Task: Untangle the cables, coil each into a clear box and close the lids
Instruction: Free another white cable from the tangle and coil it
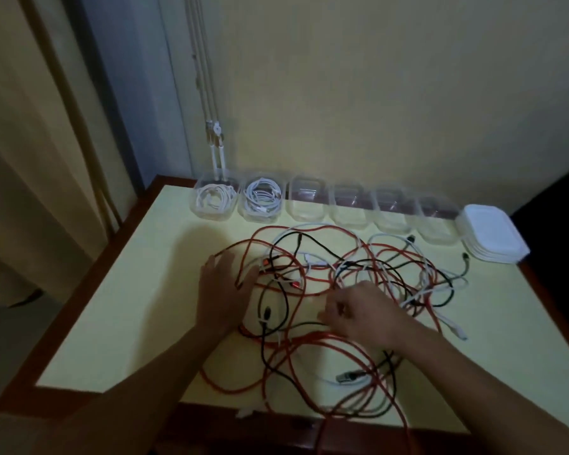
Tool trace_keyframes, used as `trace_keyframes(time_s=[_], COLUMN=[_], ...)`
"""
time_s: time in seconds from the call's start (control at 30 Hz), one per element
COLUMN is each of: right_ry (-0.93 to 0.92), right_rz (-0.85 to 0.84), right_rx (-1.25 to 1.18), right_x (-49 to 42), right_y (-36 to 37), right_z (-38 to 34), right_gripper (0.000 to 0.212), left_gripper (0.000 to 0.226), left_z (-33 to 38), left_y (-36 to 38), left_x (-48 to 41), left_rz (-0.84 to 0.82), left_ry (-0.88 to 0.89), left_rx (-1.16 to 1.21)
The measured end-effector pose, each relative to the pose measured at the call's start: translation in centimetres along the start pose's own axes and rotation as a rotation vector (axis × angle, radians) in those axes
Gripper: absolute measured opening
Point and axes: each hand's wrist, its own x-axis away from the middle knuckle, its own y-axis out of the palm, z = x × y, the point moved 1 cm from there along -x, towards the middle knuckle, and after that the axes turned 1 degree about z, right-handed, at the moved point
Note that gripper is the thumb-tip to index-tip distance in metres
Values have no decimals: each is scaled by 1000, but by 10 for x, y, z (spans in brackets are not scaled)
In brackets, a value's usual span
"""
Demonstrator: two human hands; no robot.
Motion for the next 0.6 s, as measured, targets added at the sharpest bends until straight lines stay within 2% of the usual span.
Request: trace_keyframes(time_s=[0.1, 0.2, 0.27, 0.33, 0.43, 0.53, 0.6], right_ry=[-11, 30, 4, -7, 17, 96, 139], right_rz=[-94, -192, -210, -183, -124, -130, -107], right_rx=[-23, 2, 124, 149, 149, 73, 50], right_x=[42, 72, 80, 78, 72, 73, 75], right_y=[18, 44, 65, 74, 68, 59, 58], right_z=[-15, -27, -28, -26, -18, -17, -15], right_gripper=[48, 49, 59, 48, 29, 41, 36], left_gripper=[47, 33, 32, 34, 33, 36, 37], left_z=[28, 47, 49, 48, 46, 44, 45], left_y=[2, 5, 8, 9, 4, -6, -11], left_x=[44, 81, 98, 110, 118, 116, 114], left_rz=[100, 26, -145, -255, -283, -298, -317], left_ry=[185, 377, 382, 395, 426, 389, 384], left_rx=[30, -6, -34, -101, -180, -237, -276])
